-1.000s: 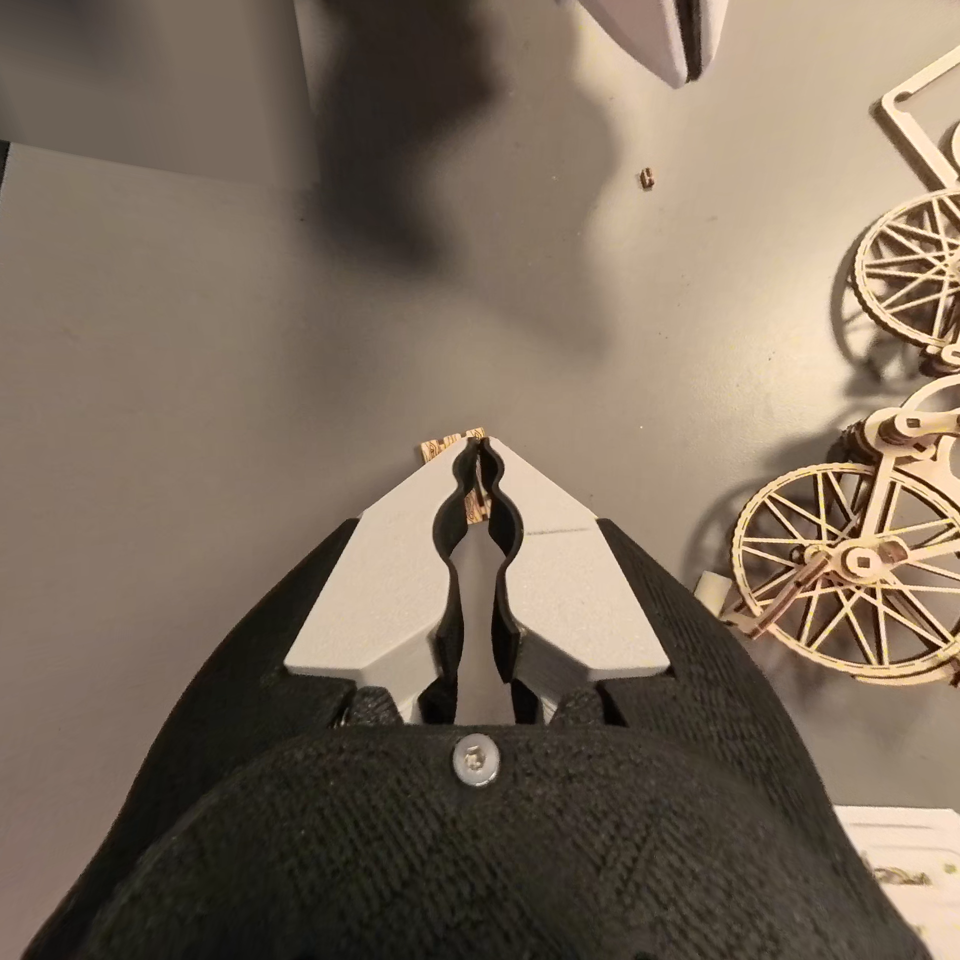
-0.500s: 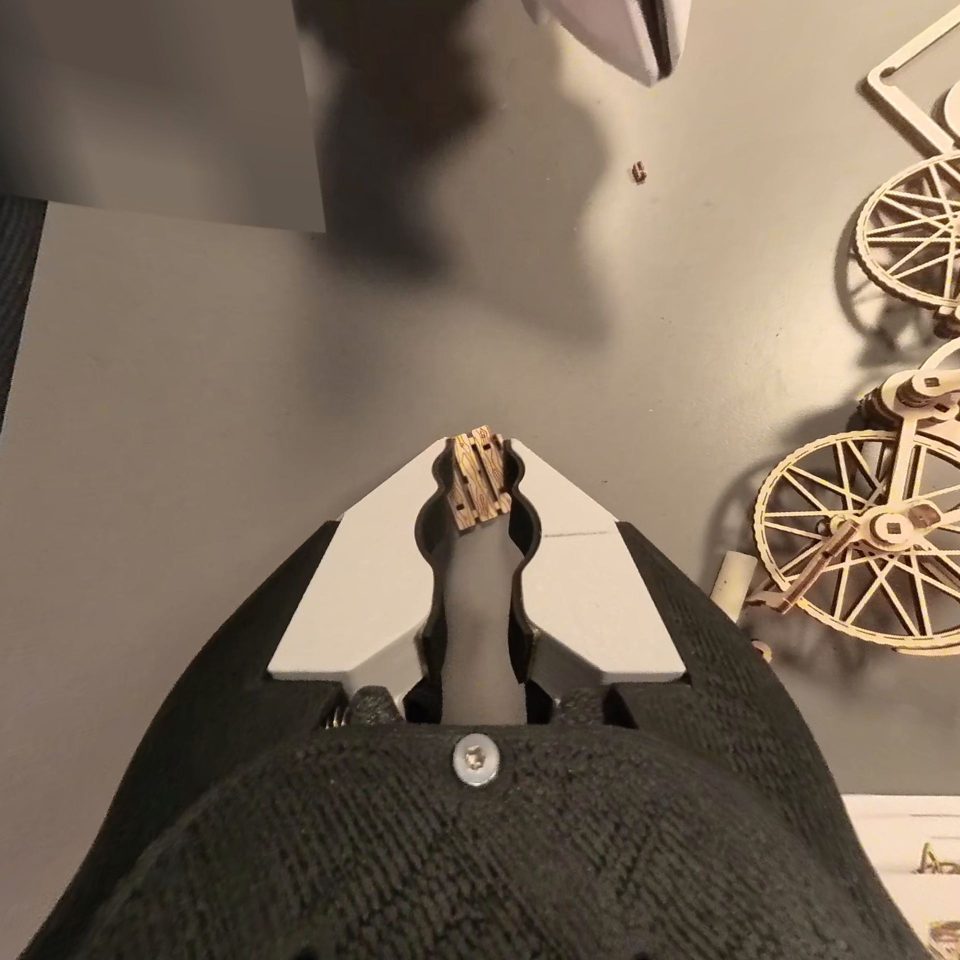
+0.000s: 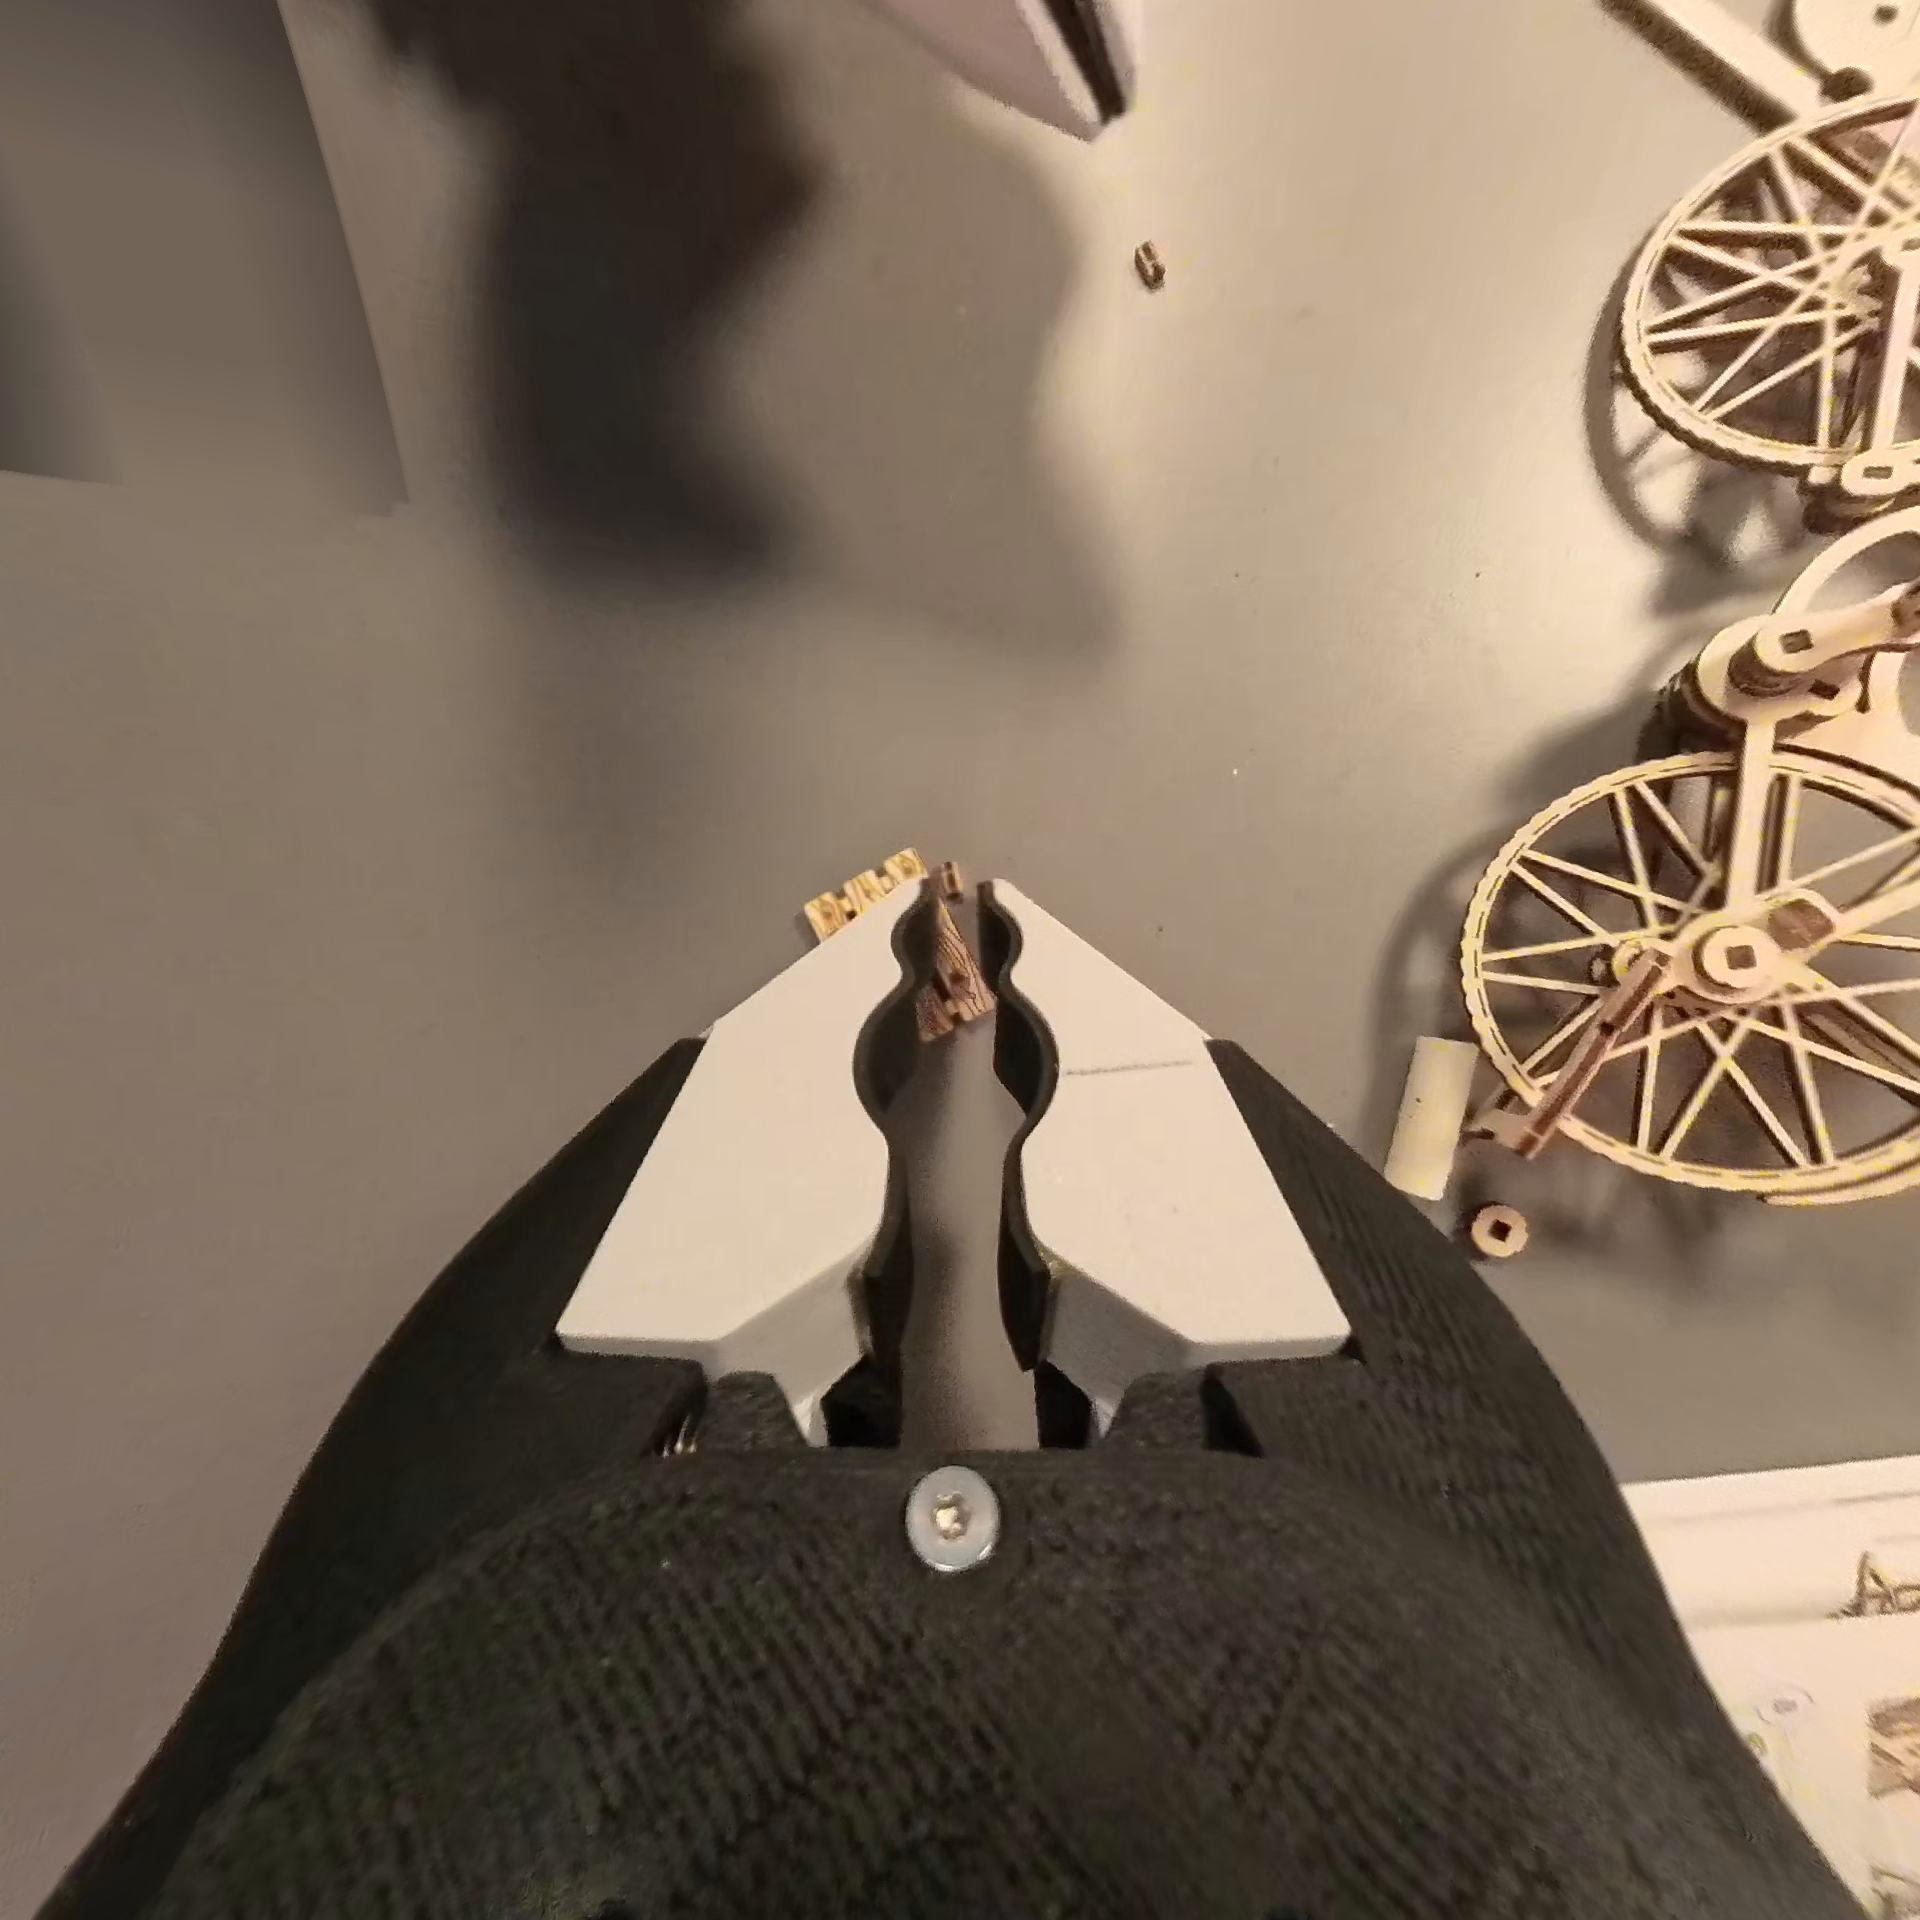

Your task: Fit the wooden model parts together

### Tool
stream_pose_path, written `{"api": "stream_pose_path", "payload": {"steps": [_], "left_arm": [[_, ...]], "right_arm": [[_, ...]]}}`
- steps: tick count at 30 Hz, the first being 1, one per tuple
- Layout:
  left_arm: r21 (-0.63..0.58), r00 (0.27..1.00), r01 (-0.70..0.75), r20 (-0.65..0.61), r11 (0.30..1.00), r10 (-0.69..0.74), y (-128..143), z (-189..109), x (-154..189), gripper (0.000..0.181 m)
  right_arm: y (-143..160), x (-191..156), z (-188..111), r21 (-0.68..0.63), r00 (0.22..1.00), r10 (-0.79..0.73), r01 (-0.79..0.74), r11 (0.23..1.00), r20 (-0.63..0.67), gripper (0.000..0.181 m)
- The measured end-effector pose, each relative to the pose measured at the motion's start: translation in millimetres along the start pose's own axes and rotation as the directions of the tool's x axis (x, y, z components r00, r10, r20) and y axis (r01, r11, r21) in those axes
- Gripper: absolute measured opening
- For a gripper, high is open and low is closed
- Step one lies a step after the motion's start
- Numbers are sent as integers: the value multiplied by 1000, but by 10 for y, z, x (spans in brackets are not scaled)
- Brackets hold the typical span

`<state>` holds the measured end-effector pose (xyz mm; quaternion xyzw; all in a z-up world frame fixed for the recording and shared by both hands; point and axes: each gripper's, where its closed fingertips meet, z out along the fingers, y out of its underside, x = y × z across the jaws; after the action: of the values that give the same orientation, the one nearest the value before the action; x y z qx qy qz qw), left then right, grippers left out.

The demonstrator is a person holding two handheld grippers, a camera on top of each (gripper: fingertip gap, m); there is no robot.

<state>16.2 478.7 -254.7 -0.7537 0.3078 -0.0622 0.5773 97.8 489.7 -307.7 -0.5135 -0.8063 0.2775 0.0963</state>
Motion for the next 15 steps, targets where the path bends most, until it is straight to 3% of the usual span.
{"api": "stream_pose_path", "payload": {"steps": [5,9,11,15], "left_arm": [[-1,1000,1,-5,1000,-1,4,3,7,0],[0,1000,1,-7,1000,-1,1,1,11,0],[0,1000,0,-8,1000,0,2,2,14,0],[0,1000,-1,-10,1000,1,1,3,21,0]], "right_arm": [[-15,-7,13,-19,1000,14,-14,1000,27,2],[28,-141,11,-65,992,13,-5,998,123,8],[-3,-61,-1,-56,998,-8,12,998,68,15],[-20,56,-28,-53,1000,-19,19,998,0,11]]}}
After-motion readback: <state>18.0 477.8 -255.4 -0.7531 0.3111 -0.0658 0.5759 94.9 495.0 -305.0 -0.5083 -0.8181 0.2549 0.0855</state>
